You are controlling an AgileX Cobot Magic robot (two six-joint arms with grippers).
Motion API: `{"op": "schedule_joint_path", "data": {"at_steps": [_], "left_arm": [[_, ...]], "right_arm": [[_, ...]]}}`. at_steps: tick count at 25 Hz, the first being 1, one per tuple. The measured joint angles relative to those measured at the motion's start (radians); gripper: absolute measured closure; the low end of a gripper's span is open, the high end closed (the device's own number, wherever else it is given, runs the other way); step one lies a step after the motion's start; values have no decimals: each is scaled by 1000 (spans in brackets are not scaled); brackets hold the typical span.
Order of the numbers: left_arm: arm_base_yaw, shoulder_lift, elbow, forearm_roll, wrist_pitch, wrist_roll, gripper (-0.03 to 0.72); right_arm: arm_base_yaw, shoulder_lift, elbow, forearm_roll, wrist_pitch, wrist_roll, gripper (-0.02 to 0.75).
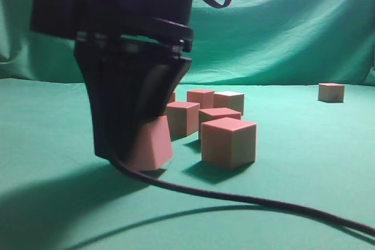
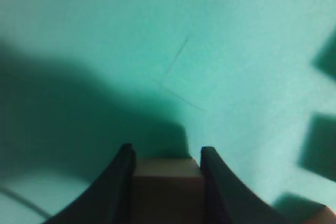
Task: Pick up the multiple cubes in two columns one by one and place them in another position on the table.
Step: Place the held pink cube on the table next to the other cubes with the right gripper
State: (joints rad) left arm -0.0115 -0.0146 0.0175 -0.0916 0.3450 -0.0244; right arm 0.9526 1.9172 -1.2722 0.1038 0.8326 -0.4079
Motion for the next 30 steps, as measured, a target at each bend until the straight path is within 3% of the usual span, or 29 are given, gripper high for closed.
{"op": "schedule_joint_path", "data": {"at_steps": [6, 16, 23, 30], "left_arm": [[0, 0, 0, 0, 0, 0, 688], [0, 0, 0, 0, 0, 0, 688], [0, 0, 0, 0, 0, 0, 688], [0, 0, 0, 0, 0, 0, 688]], "right_arm": [[0, 7, 0, -60, 0, -2, 481], [0, 7, 0, -51, 4, -2, 481], [0, 11, -88, -41, 117, 2, 175], [0, 12, -357, -153, 293, 79, 182]]}}
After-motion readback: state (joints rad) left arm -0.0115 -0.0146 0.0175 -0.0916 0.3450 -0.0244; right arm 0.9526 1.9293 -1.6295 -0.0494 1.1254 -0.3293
